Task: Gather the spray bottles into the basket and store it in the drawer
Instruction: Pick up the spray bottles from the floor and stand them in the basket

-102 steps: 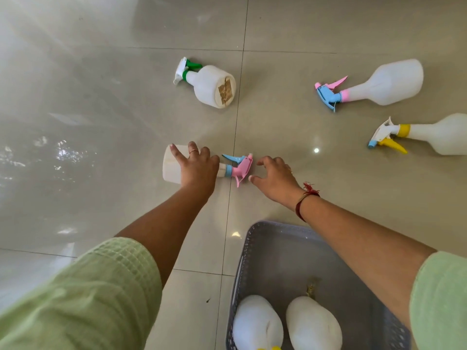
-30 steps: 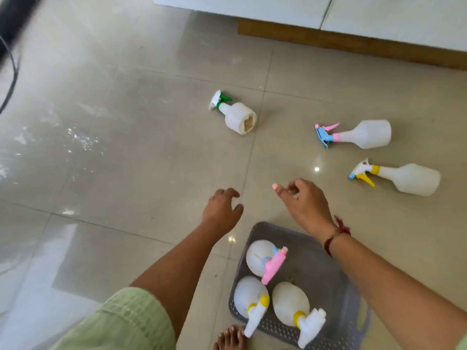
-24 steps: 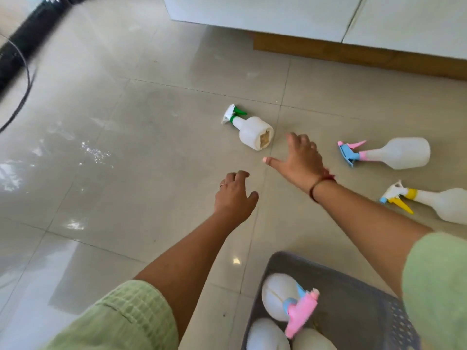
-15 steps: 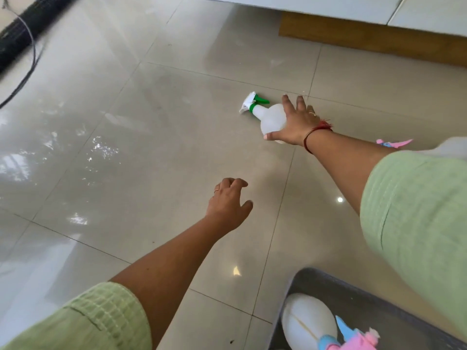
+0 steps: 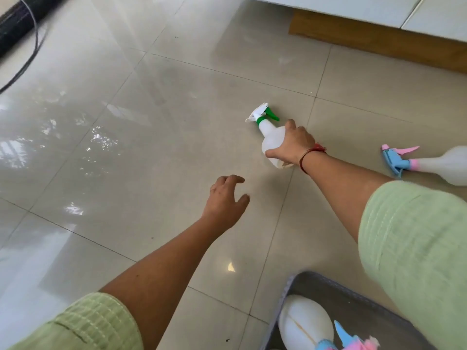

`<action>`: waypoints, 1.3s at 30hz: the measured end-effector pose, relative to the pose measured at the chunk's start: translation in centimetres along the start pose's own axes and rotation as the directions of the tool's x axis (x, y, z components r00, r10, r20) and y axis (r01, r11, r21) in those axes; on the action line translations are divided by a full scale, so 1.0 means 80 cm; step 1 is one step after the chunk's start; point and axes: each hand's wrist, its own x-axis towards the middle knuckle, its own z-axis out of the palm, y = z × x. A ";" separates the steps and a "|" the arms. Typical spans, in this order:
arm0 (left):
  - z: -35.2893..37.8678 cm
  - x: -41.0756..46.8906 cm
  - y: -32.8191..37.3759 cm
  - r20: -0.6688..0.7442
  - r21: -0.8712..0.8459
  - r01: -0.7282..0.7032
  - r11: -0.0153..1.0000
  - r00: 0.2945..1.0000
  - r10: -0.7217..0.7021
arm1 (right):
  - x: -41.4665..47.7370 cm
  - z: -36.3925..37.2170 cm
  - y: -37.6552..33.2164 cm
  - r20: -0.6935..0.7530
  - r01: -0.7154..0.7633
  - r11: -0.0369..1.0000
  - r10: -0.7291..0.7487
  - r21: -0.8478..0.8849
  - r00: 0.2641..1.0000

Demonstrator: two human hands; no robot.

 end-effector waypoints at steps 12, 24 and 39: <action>-0.045 -0.079 0.192 0.209 -0.277 0.083 0.957 0.978 -0.024 | -0.205 -0.147 0.069 0.122 -0.043 0.803 -0.037 0.594 0.992; -0.003 -0.139 0.334 0.618 -0.470 0.145 0.871 0.759 0.207 | -0.340 -0.250 0.220 0.090 -0.030 0.607 -0.068 0.794 0.994; 0.128 -0.312 0.288 0.491 -0.157 -0.130 0.979 0.850 0.192 | -0.503 -0.236 0.274 0.220 -0.390 0.575 0.344 0.719 0.913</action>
